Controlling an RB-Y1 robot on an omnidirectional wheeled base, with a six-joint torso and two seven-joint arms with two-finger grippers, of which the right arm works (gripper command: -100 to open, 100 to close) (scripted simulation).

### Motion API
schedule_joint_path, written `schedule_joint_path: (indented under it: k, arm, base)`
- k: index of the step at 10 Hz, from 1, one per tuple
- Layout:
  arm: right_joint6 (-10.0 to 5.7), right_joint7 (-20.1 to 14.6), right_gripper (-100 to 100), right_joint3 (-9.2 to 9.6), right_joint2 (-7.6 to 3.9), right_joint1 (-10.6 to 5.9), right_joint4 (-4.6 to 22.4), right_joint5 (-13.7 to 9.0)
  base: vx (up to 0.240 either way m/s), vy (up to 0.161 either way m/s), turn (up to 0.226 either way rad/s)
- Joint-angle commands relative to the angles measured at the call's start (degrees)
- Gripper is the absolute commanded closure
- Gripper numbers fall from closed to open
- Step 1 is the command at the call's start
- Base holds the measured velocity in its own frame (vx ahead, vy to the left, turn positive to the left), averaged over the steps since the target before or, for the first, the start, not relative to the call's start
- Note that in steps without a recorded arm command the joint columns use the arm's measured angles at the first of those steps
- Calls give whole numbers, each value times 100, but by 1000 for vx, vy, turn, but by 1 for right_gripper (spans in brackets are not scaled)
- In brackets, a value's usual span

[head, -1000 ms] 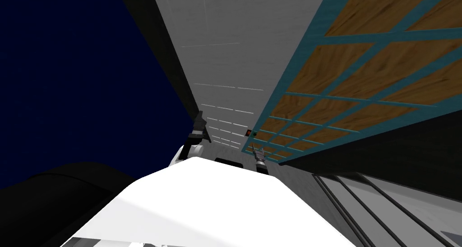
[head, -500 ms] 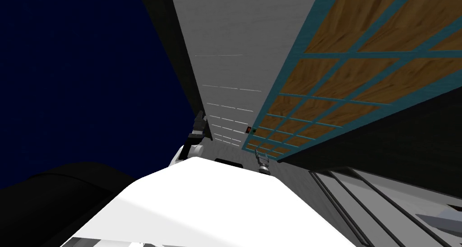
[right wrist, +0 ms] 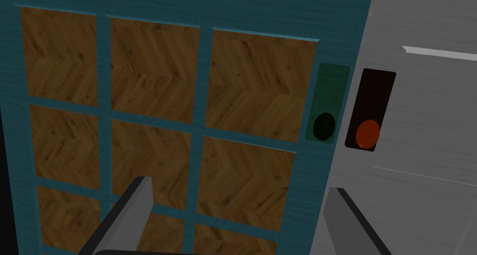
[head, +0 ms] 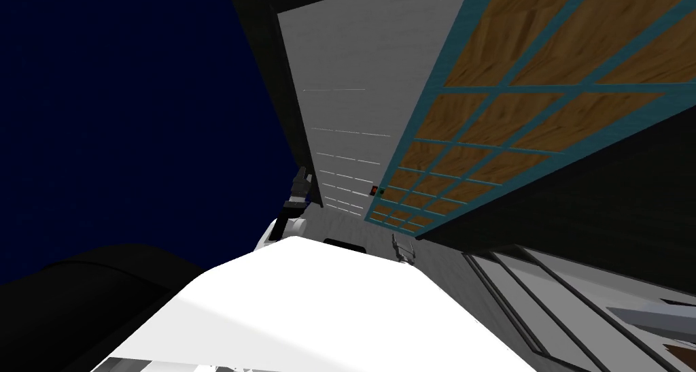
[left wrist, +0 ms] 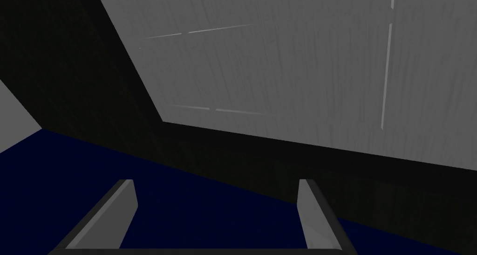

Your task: Pull the door open

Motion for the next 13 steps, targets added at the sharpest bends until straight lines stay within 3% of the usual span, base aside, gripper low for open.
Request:
schedule_joint_path:
  k: [1,3,4,6,8,10,13]
  arm:
    - [0,31,-100,-178,-43,83,126,-83]
    - [3,59,-100,-273,-56,108,194,-126]
    - [9,107,-100,-437,-77,143,311,-202]
    - [11,135,-100,-530,-88,157,376,-245]
    - [17,213,-100,-768,-108,164,544,-357]
    - [19,295,-100,-990,-114,107,696,-464]
    - [9,409,-100,-1220,-81,-152,842,-584]
  base:
    - [-184,-46,77]
    - [-122,-34,39]
    - [-89,-38,84]
    - [-92,-45,64]
    - [-67,-37,117]
    - [-51,-57,146]
    - [66,-90,226]
